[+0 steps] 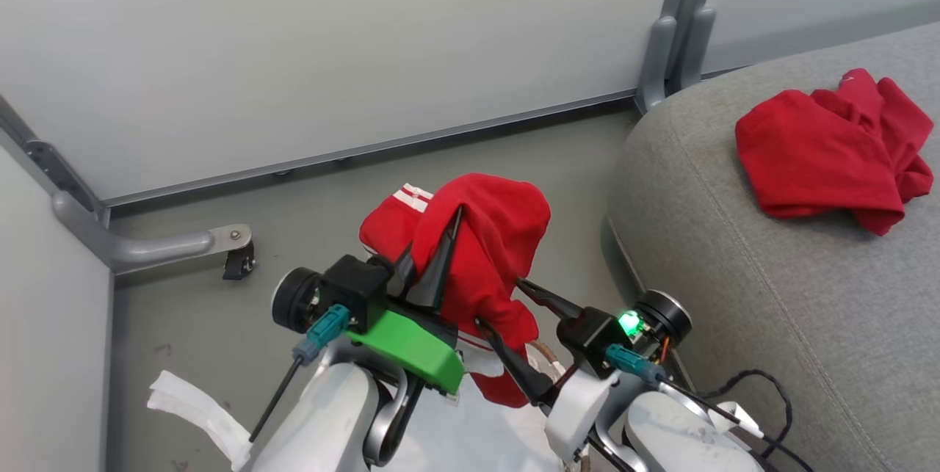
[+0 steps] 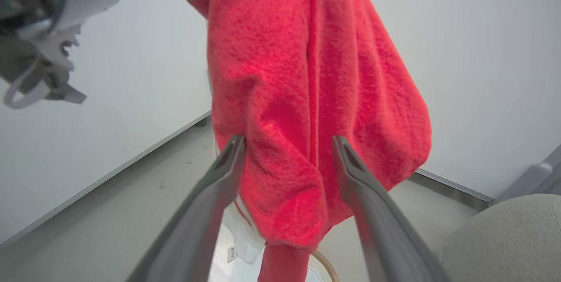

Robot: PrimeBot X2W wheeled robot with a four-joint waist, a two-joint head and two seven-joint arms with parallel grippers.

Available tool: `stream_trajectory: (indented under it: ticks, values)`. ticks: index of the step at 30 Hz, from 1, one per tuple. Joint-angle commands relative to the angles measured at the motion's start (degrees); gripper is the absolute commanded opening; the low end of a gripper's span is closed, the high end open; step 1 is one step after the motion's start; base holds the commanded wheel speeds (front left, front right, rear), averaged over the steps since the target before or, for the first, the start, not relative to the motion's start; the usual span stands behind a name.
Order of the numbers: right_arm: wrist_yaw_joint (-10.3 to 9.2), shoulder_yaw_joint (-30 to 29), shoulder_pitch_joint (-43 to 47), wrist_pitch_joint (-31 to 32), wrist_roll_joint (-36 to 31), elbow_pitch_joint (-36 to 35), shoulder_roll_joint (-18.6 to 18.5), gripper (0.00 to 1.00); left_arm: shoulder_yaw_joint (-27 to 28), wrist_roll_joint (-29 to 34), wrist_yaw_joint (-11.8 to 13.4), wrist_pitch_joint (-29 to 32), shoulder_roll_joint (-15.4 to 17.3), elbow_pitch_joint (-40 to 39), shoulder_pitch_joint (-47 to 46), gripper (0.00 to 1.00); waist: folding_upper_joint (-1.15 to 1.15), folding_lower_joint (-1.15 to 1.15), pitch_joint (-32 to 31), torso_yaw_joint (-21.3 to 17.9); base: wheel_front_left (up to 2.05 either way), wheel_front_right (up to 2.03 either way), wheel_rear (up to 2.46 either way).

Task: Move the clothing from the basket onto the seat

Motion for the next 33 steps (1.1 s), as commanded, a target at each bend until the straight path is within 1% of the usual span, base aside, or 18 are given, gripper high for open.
stream_trajectory:
  ticks: [1, 4, 6, 7, 12, 18, 19, 20, 21, 28, 33]
  values:
    - [-0.06, 0.7, -1.2, -0.1, 0.5, 0.9, 0.1, 1.00, -0.4, -0.3, -0.3, -0.2, -0.1, 0.1, -1.0, 0.00, 0.00, 0.00, 0.1, 0.9, 0.00, 0.00, 0.00]
    - [-0.06, 2.1, -3.1, -0.1, 1.4, 3.3, 0.4, 1.00, -1.6, -0.5, -0.4, -0.2, -0.1, 0.4, -1.3, 0.00, 0.00, 0.00, 0.3, 1.7, 0.00, 0.00, 0.00]
    - [-0.06, 3.3, -4.1, -0.1, 2.1, 4.6, 0.5, 0.11, -2.3, -0.9, -0.4, -0.2, -0.1, 0.4, -1.4, 0.00, 0.00, 0.00, 0.4, 2.2, 0.00, 0.00, 0.00]
    - [-0.07, 3.6, -4.5, -0.1, 2.9, 4.6, 0.6, 0.00, -2.6, -1.1, -0.4, -0.2, -0.1, 0.3, -1.4, 0.00, 0.00, 0.00, 0.4, 2.4, 0.00, 0.00, 0.00]
    - [-0.06, 4.6, -5.3, -0.1, 5.6, 4.7, 0.5, 0.00, -3.9, -2.0, -0.1, -0.2, -0.1, 0.2, -1.7, 0.00, 0.00, 0.00, 0.6, 3.0, 0.00, 0.00, 0.00]
    - [-0.06, 4.3, -4.7, -0.1, 6.0, 4.5, 0.5, 0.00, -3.9, -2.0, 0.4, -0.2, -0.1, 0.6, -1.7, 0.00, 0.00, 0.00, 1.0, 2.8, 0.00, 0.00, 0.00]
    - [-0.06, 4.1, -4.6, -0.1, 6.1, 4.3, 0.5, 0.00, -3.8, -2.0, 0.4, -0.2, -0.1, 0.6, -1.7, 0.22, 0.00, 0.00, 1.0, 2.7, 0.00, 0.00, 0.00]
    - [-0.06, 3.9, -4.5, -0.1, 6.0, 4.1, 0.5, 0.00, -3.8, -2.1, 0.5, -0.2, -0.1, 0.7, -1.6, 0.77, 0.00, 0.00, 1.1, 2.5, 0.00, 0.00, 0.00]
    - [-0.06, 3.7, -4.3, -0.1, 6.0, 3.8, 0.5, 0.00, -3.8, -2.1, 0.6, -0.2, -0.1, 0.9, -1.6, 1.00, 0.00, 0.00, 1.2, 2.3, 0.00, 0.00, 0.00]
    - [-0.06, 1.1, -2.7, -0.1, 5.4, 1.9, 0.5, 0.00, -3.1, -0.9, 0.4, -0.2, -0.1, 1.7, -1.2, 1.00, 0.00, 0.00, 1.7, 0.2, 0.00, 0.00, 0.00]
    - [-0.06, -1.0, -0.7, -0.1, 5.2, 0.4, 0.5, 0.00, -1.3, -0.1, 0.5, -0.1, 0.3, 2.4, 0.2, 1.00, 0.00, 0.00, 2.0, -3.9, 0.00, 0.00, 0.00]
